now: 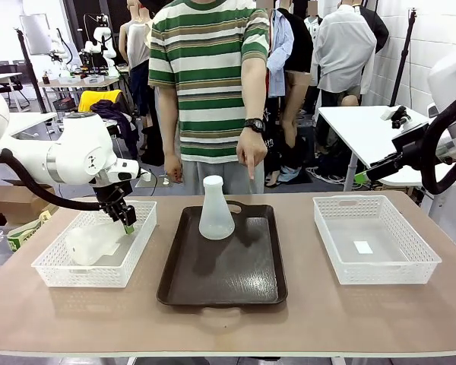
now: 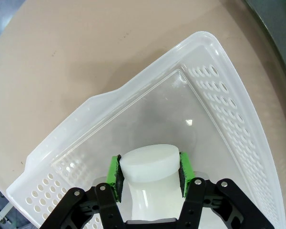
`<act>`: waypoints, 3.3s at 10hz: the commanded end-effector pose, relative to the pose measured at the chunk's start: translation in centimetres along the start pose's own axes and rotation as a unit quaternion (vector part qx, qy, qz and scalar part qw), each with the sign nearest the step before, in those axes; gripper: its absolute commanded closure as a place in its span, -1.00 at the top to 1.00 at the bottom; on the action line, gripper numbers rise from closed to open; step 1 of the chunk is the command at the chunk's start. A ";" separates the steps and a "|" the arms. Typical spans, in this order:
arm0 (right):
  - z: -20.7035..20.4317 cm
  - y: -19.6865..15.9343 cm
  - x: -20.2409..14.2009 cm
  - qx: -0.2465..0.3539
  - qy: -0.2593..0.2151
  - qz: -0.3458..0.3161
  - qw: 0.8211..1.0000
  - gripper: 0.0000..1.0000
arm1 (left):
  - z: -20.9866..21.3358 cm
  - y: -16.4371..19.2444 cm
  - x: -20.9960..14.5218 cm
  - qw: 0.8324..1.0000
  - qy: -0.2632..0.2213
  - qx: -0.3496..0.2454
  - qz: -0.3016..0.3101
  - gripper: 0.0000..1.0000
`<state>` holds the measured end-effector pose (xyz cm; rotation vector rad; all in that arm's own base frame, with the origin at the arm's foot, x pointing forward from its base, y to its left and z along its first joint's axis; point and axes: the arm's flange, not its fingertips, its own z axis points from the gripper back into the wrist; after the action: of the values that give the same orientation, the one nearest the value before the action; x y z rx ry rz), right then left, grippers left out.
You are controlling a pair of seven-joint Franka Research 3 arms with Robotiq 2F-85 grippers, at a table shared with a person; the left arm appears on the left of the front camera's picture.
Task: Prepare the laboratory tools.
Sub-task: Place the picked Big flask upright in the Handle tray as directed by the person.
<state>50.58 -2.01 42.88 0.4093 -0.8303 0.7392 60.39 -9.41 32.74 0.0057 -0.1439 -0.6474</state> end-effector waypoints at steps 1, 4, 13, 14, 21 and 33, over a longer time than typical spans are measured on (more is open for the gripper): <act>0.0 0.0 -0.1 0.004 -0.001 0.002 1.000 1.00 | 0.0 0.2 0.0 1.000 0.000 0.007 -0.003 -1.00; 0.0 0.0 -0.1 0.004 -0.001 0.002 1.000 1.00 | 0.0 0.2 0.0 1.000 0.000 0.007 -0.003 -1.00; 0.0 0.0 -0.1 0.004 -0.001 0.002 1.000 1.00 | 7.2 -1.6 -1.9 0.996 -0.064 0.048 -0.026 -1.00; 0.0 0.0 -0.1 0.004 -0.001 0.002 1.000 1.00 | 9.9 -1.9 -3.1 0.993 -0.093 0.060 -0.033 -1.00; 0.0 0.0 -0.1 0.004 -0.001 0.002 1.000 1.00 | 22.2 -4.3 -9.2 0.791 -0.524 -0.132 -0.285 -1.00; 0.0 0.0 -0.1 0.004 -0.001 0.002 1.000 1.00 | 15.1 -8.1 -3.5 0.674 -0.613 -0.246 -0.330 -1.00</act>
<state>50.57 -2.01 42.92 0.4093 -0.8310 0.7395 50.32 -13.38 46.96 -0.9962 -1.3458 -1.3474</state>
